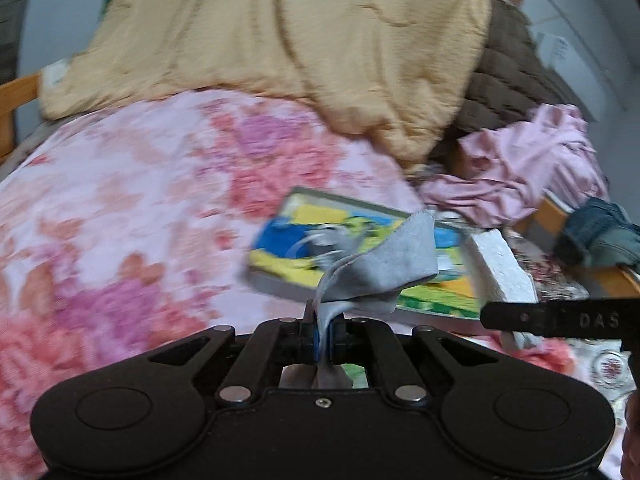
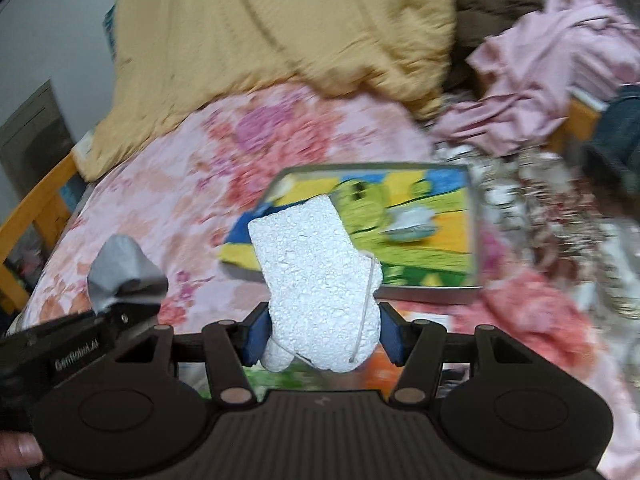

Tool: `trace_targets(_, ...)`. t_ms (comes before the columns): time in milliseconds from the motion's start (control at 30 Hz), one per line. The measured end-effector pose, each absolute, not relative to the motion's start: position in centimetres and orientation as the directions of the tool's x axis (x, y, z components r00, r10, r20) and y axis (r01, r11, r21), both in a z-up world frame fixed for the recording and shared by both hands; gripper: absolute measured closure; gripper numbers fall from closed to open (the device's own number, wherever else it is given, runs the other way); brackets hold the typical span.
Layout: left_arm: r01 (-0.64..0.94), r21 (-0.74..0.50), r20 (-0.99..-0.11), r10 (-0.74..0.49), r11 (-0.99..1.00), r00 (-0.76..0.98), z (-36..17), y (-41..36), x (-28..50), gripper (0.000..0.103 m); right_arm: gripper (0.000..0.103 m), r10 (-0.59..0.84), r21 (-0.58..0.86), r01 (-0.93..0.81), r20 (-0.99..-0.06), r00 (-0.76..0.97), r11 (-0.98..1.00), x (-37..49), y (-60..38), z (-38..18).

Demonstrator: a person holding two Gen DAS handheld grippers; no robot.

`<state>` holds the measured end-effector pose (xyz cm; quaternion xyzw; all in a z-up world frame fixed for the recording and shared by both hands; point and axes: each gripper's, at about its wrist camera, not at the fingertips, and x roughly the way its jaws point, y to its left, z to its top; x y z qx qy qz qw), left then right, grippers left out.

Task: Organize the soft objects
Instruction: 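Carry the grey cloth and white foam piece with both grippers over the tray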

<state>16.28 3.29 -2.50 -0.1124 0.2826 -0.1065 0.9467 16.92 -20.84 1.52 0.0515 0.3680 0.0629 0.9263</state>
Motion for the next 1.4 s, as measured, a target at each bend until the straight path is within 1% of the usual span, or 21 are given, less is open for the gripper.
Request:
trace_targets(267,0.264,-0.233,-0.469,-0.346,0.936,0.813,0.9,-2.7,16.5,0.099,0.042,0.102,0.15,-0.008,-0.631,0.769,0.989,13.6,-25.6,4.0)
trace_targets(567,0.317,-0.22,-0.469,-0.385,0.923,0.795,2.2,-6.1,17.3,0.099,0.042,0.092,0.167,0.011,-0.599,0.796,0.986,12.3,-27.1,5.6)
trace_targets(967,0.305,-0.197,-0.465,-0.363,0.932,0.807,2.9,-6.3,21.4,0.099,0.042,0.087,0.165,0.013,-0.584,0.807,0.986,15.0,-26.4,5.7)
trace_targets(1400,0.273,-0.201,-0.495,-0.338,0.941,0.8,1.0,-5.7,26.5,0.099,0.042,0.083,0.163,0.017,-0.59,0.803,0.986,20.0,-26.3,5.0)
